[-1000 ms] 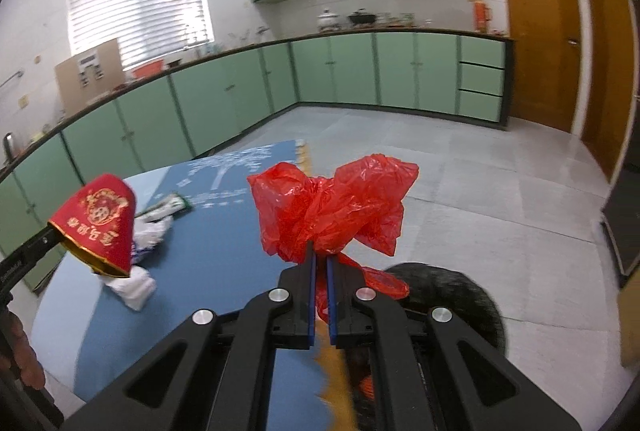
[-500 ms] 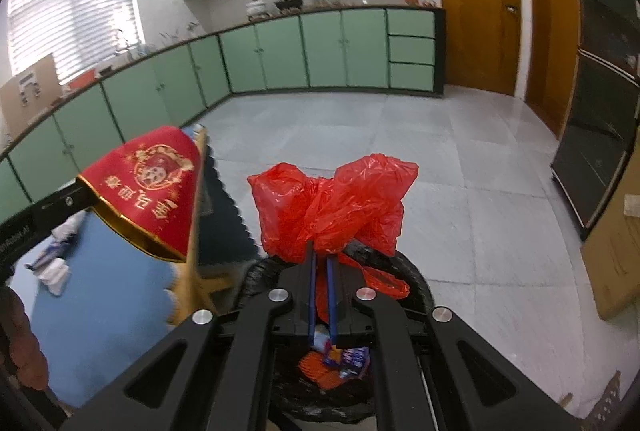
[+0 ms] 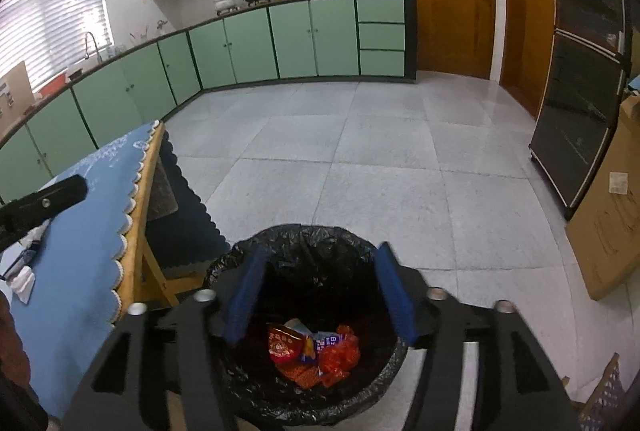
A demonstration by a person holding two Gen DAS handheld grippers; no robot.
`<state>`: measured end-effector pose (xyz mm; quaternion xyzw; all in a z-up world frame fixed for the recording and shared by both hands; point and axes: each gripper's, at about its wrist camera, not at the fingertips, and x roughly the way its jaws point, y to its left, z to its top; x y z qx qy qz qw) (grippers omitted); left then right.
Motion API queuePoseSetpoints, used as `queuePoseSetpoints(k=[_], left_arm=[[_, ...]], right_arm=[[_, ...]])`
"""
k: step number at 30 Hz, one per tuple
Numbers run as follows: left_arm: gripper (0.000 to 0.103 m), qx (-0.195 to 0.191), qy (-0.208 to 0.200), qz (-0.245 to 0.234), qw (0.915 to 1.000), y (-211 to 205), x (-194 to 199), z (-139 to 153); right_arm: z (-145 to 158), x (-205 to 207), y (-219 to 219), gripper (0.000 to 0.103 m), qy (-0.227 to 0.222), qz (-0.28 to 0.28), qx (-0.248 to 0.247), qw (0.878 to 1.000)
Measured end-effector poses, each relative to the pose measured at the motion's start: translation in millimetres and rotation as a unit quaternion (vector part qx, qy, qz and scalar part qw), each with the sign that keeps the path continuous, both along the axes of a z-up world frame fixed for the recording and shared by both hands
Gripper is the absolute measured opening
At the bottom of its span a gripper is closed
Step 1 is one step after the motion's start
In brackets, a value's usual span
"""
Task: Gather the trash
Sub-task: 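Move both tools back to the table toward the paper towel and snack bag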
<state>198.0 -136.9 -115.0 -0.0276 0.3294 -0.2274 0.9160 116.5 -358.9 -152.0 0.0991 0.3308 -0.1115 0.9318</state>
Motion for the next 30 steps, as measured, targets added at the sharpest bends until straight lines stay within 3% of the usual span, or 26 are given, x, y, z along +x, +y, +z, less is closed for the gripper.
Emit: queuePoseSetpoints(k=[4, 6, 11, 17, 25, 30], left_arm=[[0.059, -0.001, -0.028, 0.040, 0.9988, 36, -13, 13], [0.067, 0.001, -0.040, 0.062, 0.9973, 56, -21, 19], [0.072, 0.021, -0.068, 0.128, 0.9892, 115, -44, 29], [0.073, 0.051, -0.071, 0.223, 0.9710, 199, -75, 31], [0.073, 0.076, -0.051, 0.313, 0.9452, 279, -108, 21], [0.073, 0.085, -0.047, 0.333, 0.9378, 304, -116, 15]], right_arm=[[18, -7, 13, 0.094, -0.029, -0.005, -0.020, 0.999], [28, -7, 24, 0.097, -0.043, 0.004, -0.023, 0.999], [47, -3, 60, 0.097, -0.066, 0.052, -0.017, 0.996], [56, 7, 124, 0.097, -0.084, 0.135, -0.003, 0.987], [45, 26, 231, 0.097, -0.074, 0.261, 0.013, 0.962], [33, 31, 292, 0.097, -0.062, 0.316, 0.011, 0.947]])
